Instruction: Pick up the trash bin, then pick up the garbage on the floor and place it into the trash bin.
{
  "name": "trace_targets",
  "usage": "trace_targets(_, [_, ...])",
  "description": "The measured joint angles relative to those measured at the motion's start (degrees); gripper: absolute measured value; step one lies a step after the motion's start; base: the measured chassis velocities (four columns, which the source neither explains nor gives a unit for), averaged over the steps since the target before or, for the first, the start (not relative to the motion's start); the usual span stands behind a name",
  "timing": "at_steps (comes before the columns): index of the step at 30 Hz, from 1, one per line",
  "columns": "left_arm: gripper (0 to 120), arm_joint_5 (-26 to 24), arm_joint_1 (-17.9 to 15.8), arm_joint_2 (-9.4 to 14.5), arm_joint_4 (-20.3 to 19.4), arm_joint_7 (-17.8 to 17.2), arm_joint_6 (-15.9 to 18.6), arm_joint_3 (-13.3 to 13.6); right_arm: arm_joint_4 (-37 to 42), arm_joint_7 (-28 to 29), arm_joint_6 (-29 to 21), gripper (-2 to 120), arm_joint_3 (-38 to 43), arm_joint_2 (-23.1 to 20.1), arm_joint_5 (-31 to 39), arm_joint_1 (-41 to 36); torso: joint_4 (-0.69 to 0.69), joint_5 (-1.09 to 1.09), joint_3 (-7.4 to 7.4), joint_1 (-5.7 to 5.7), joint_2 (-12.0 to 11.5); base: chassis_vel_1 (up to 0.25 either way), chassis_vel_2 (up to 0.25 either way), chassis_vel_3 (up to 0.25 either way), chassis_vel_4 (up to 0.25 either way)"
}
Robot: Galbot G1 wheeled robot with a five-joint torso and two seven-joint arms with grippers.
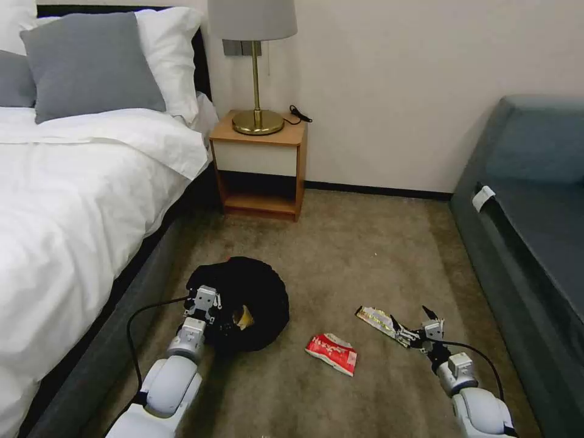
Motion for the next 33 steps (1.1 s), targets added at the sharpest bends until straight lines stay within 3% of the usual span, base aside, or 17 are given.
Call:
trace_targets(21, [5, -0.4, -2.0, -1.1, -0.8, 0.1, 0.2, 1.8, -0.1, -0.3, -0.3, 100, -4.5, -3.7, -1.0, 4.6, -0.01, -0.02, 0.01, 0.01, 0.0, -0.113, 0.112, 0.109, -0.114])
trace_targets(30, [5, -1.4, -2.9, 0.2, 0.0, 0.3, 0.3, 1.0, -0.9, -1.2, -5.4, 100, -17.5, -11.2, 0.9, 13.8, 0.00, -0.03, 0.01, 0.00, 0.0, 0.000, 0.000, 0.000, 0.000])
trace_targets(33, [5, -1.6, -2.8, 0.6, 0.0, 0.3, 0.5, 0.6, -1.5, -4.1, -8.2, 100, -24.9, -14.2, 3.6, 17.4, 0.01, -0.02, 0.00, 0.01, 0.0, 0.000, 0.000, 0.000, 0.000])
